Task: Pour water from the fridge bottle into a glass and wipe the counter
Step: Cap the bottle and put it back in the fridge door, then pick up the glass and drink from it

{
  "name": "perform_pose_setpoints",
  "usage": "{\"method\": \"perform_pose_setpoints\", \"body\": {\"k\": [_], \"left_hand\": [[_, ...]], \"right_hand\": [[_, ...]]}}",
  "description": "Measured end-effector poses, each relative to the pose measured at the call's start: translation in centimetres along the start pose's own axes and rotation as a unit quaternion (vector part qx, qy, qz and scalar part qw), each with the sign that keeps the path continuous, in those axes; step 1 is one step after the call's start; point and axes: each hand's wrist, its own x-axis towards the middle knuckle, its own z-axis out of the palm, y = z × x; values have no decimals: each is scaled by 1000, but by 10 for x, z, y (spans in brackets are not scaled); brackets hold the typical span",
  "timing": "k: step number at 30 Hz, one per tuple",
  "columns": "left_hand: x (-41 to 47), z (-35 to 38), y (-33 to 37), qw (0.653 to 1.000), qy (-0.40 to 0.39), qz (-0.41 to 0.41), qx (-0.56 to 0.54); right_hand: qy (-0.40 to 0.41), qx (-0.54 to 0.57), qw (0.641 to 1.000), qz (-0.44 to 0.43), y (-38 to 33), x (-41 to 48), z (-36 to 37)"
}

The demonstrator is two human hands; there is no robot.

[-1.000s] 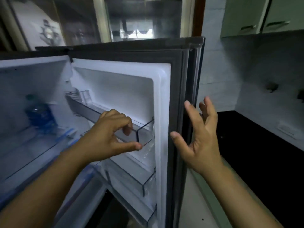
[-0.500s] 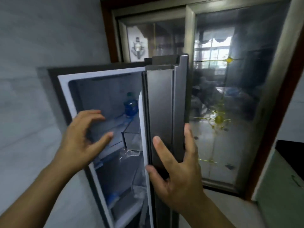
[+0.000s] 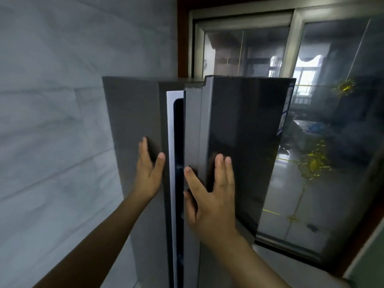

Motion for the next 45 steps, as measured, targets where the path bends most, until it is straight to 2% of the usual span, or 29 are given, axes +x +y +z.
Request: {"method": "perform_pose_setpoints", "body": {"k": [4,7,11,15,19,22,24,28,32,36,40,43,45], "left_hand": [[1,-1,-16,999,-9,47,19],[2,-4,-29,997,-26,67,24],[5,-5,-42,993,-27,103,45],[2,-2,-44,992,-19,113,44],[-13,-9,-34,997,-15,70,-20],[-45,-17,-15,995,-14,57,-75],[-72,-23,5,993,-22,89,-74],[-119,-14,54,978,-119,173,-10],[-159,18,100,928,-259,233,130],[-212,65,151,848,-377,271,255],[-287,117,208,789,-444,313,288],[-349,156,247,736,-505,341,296],[-387,177,273,712,-530,355,293]], "right_hand": [[-33,-34,999,-10,-10,13,42],[-17,-47,999,-3,-15,18,62],[2,-44,999,-8,-11,18,66],[-14,-48,999,3,-18,20,59],[-120,-74,990,15,-25,20,32],[-215,-40,974,53,-29,8,-7],[-267,-28,958,98,-32,-5,-37],[-383,-152,893,178,-28,-35,-100],[-462,-221,808,292,-19,-67,-173],[-485,-255,756,357,-12,-109,-265],[-461,-279,727,426,-15,-154,-371],[-444,-306,691,481,-22,-190,-455],[-424,-322,673,513,-28,-211,-505]]}}
